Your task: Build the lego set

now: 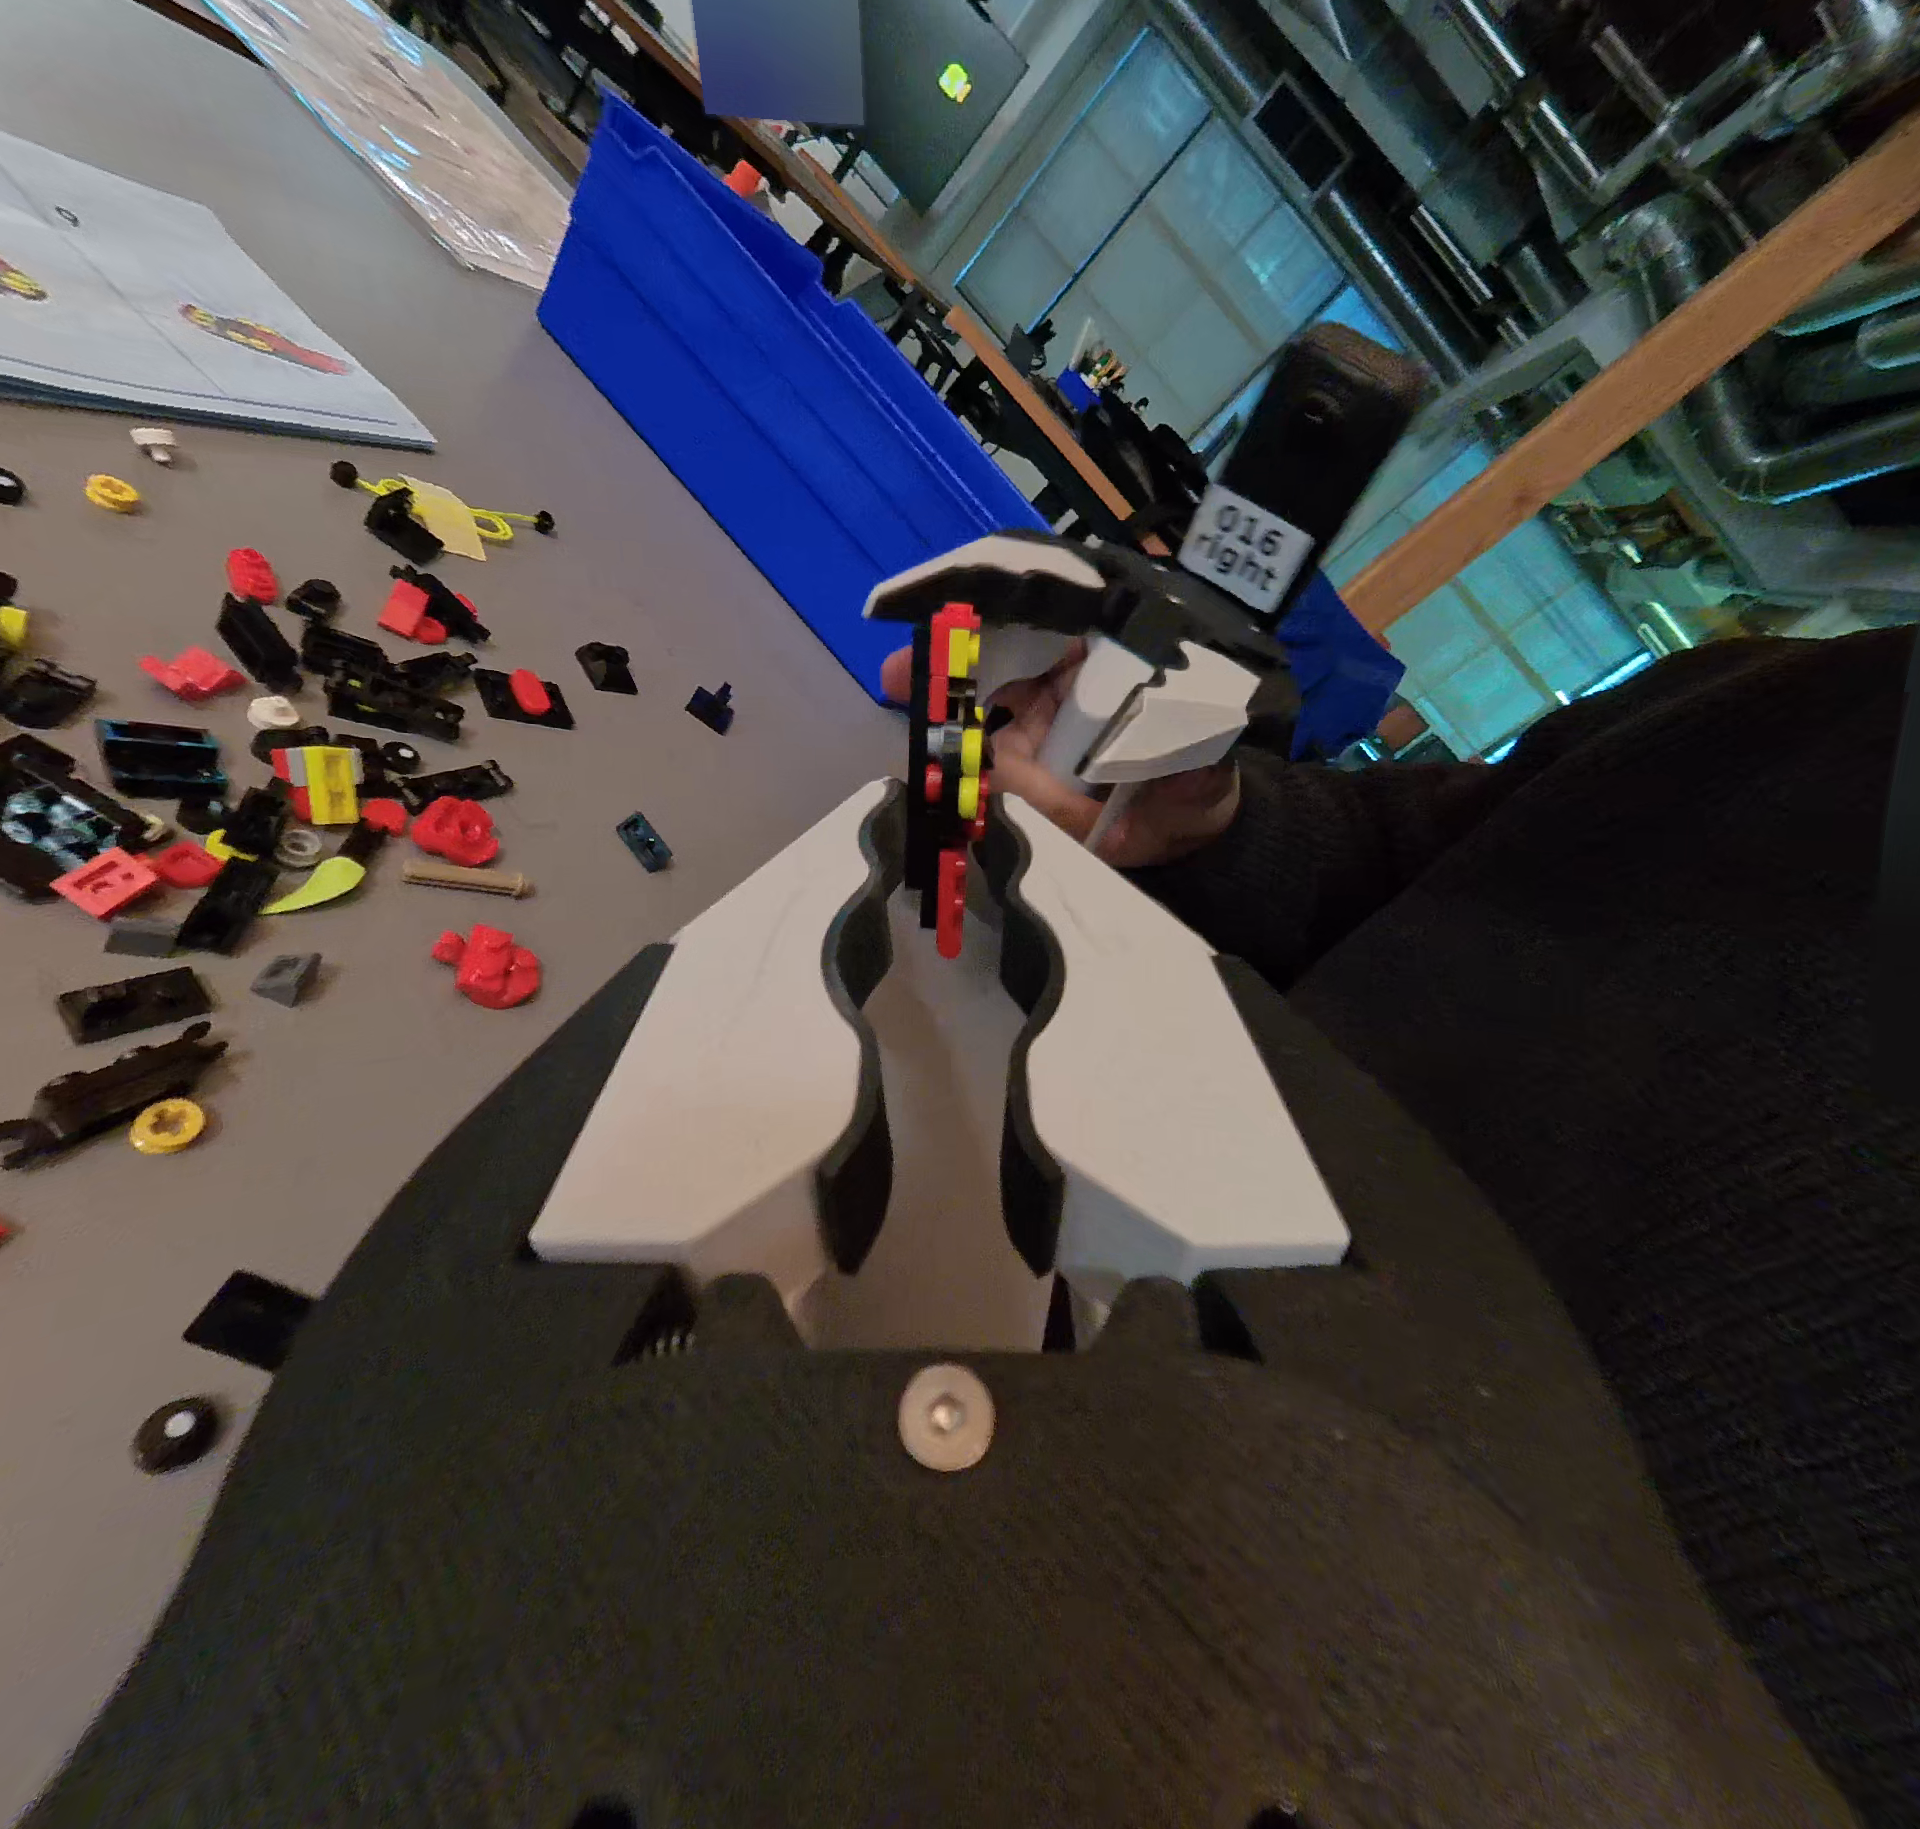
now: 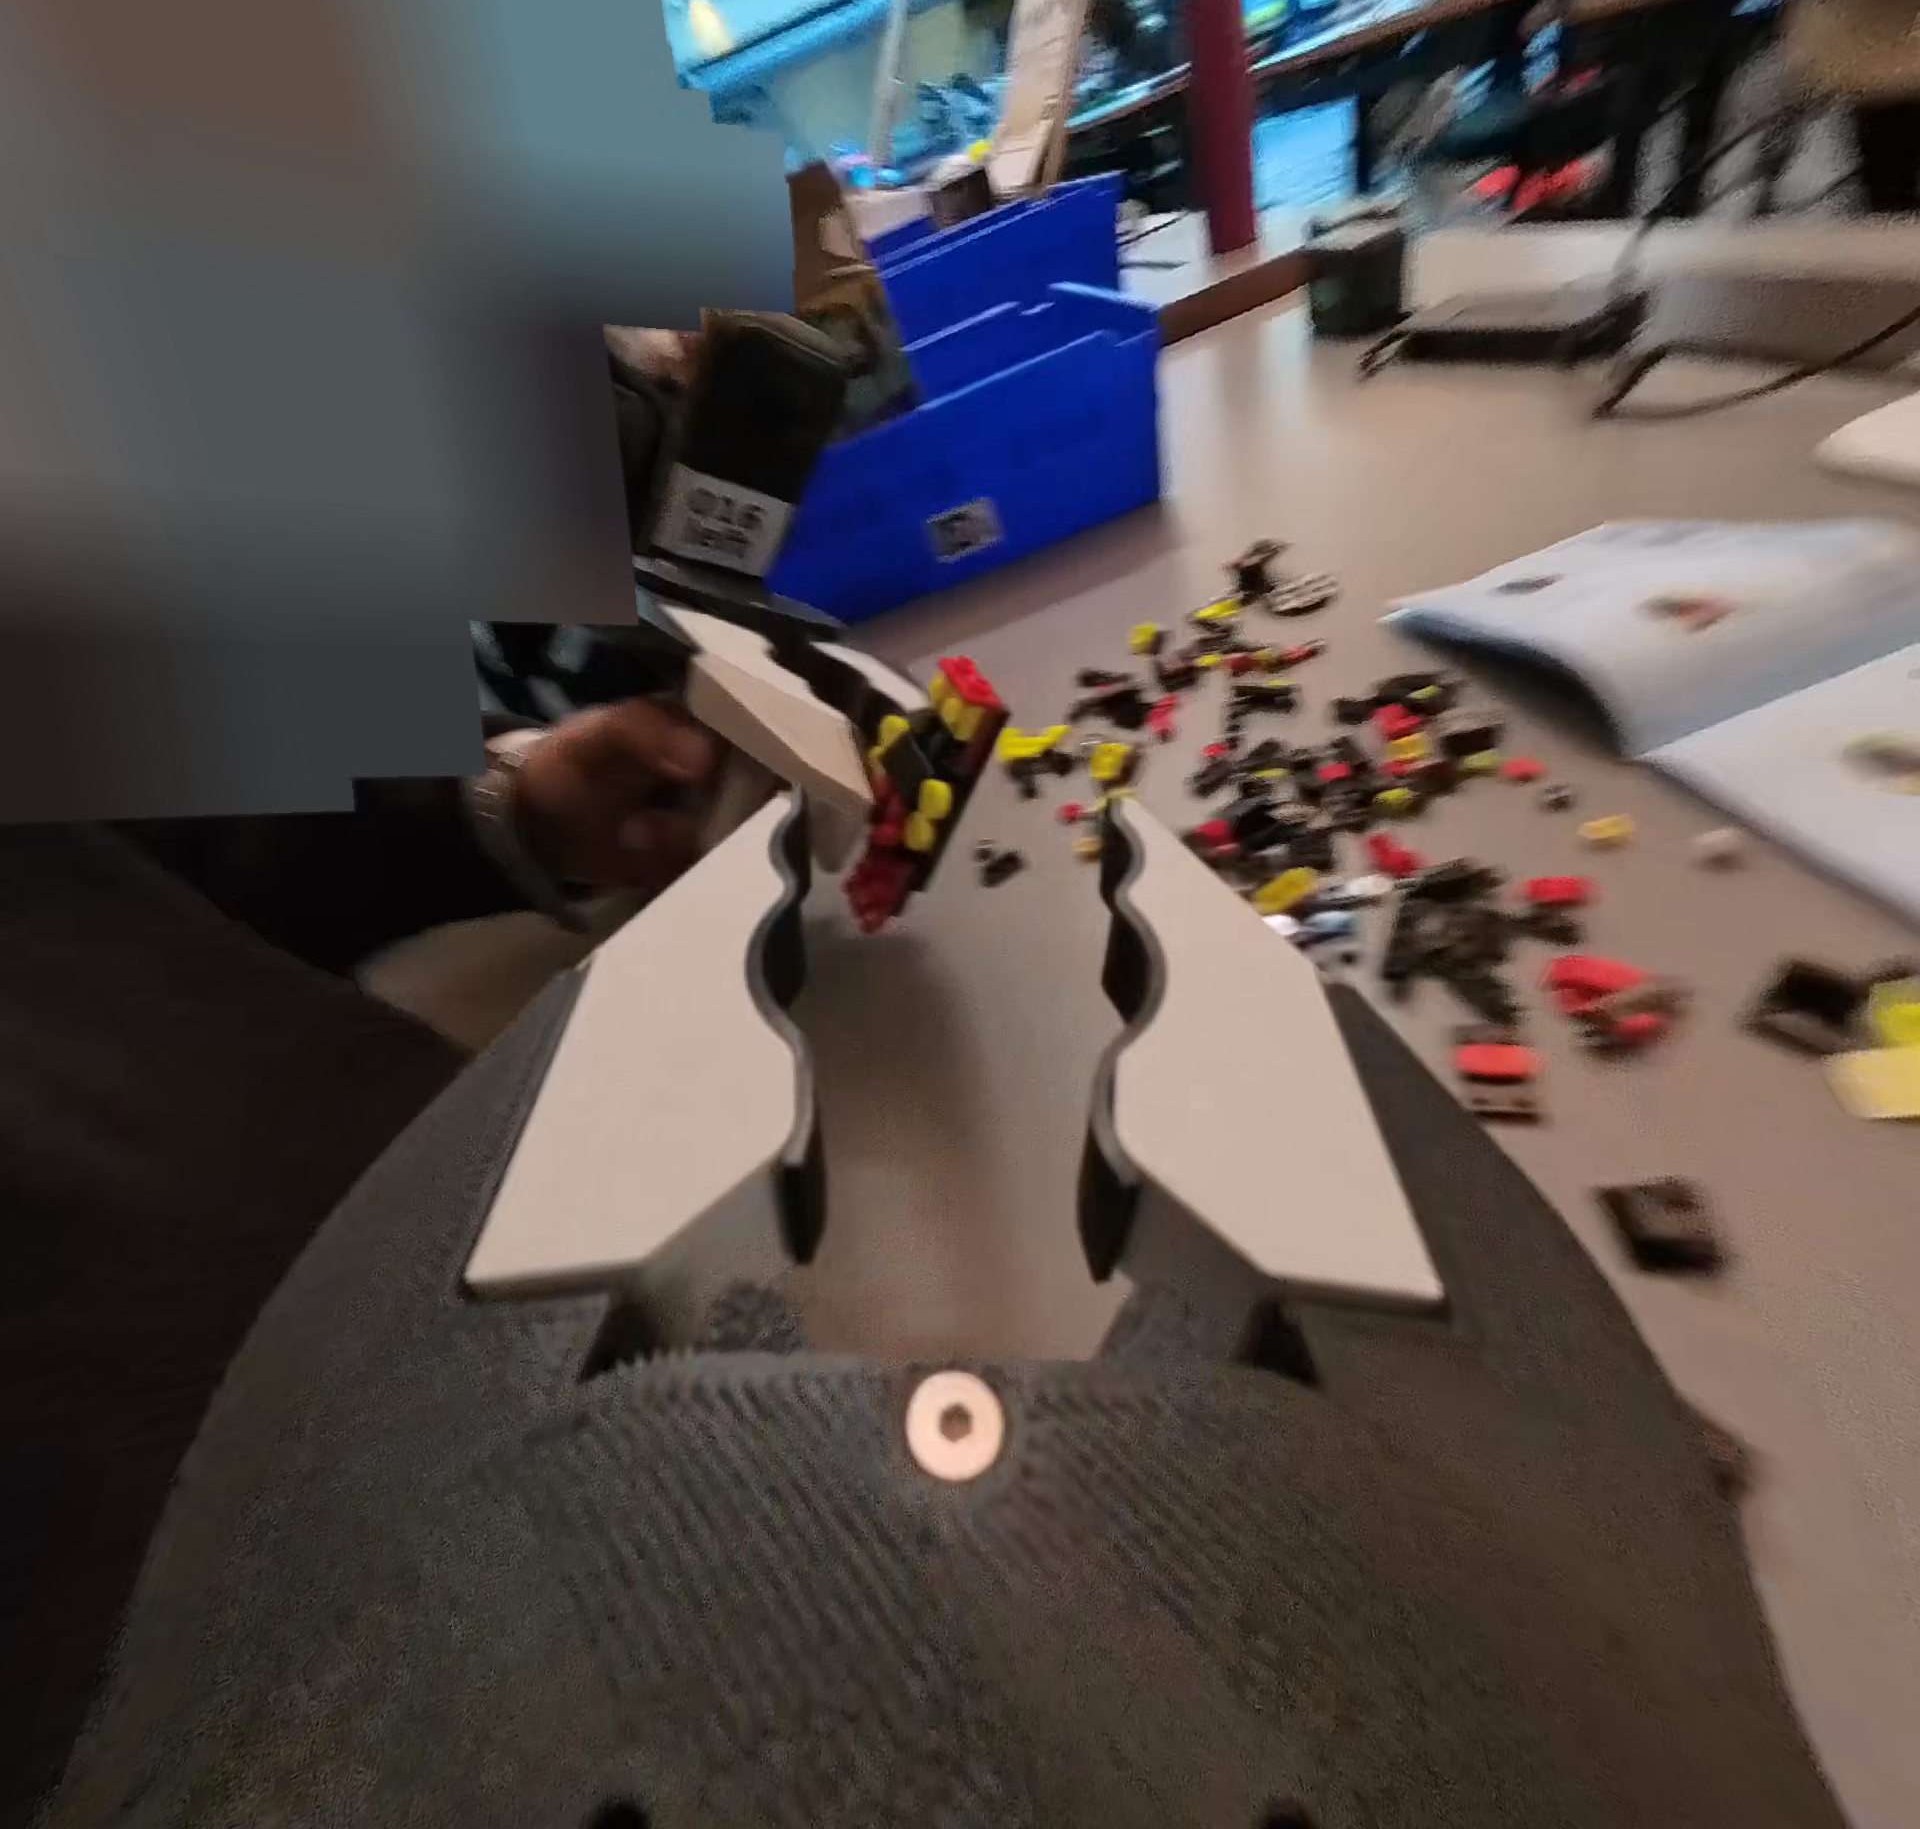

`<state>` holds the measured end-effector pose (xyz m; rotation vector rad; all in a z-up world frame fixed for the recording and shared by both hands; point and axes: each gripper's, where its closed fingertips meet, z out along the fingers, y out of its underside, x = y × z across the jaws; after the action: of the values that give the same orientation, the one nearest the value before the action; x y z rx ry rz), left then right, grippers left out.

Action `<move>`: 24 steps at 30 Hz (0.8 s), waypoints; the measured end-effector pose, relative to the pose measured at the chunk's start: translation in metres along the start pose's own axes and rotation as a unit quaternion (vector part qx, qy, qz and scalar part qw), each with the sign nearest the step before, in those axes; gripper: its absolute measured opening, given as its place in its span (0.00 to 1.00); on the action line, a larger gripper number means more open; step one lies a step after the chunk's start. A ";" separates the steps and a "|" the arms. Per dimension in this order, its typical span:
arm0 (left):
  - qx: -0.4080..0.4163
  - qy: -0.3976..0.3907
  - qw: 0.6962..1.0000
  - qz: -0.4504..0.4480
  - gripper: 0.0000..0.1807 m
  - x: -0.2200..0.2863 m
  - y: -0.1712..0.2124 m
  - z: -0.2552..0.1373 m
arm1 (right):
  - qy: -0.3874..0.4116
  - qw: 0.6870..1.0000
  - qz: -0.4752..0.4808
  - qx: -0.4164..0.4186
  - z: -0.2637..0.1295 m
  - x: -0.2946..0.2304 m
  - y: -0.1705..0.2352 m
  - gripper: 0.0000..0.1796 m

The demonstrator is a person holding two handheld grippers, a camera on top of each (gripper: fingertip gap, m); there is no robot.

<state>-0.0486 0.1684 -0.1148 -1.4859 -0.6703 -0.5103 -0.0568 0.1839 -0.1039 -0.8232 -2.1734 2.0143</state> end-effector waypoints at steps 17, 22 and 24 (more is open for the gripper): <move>-0.050 0.042 0.995 0.073 0.06 0.028 0.013 0.025 | -0.111 0.990 0.083 0.004 -0.015 -0.023 -0.002 0.07; -0.055 0.047 0.993 0.096 0.06 0.034 0.013 0.027 | -0.115 0.991 0.070 0.003 -0.021 -0.027 -0.004 0.06; -0.054 0.047 0.992 0.102 0.06 0.037 0.013 0.029 | -0.116 0.992 0.057 0.005 -0.023 -0.028 -0.006 0.06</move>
<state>-0.0159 0.2015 -0.0995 -1.6013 -0.4161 -0.4604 -0.0256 0.1924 -0.0861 -0.7623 -2.2799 2.2774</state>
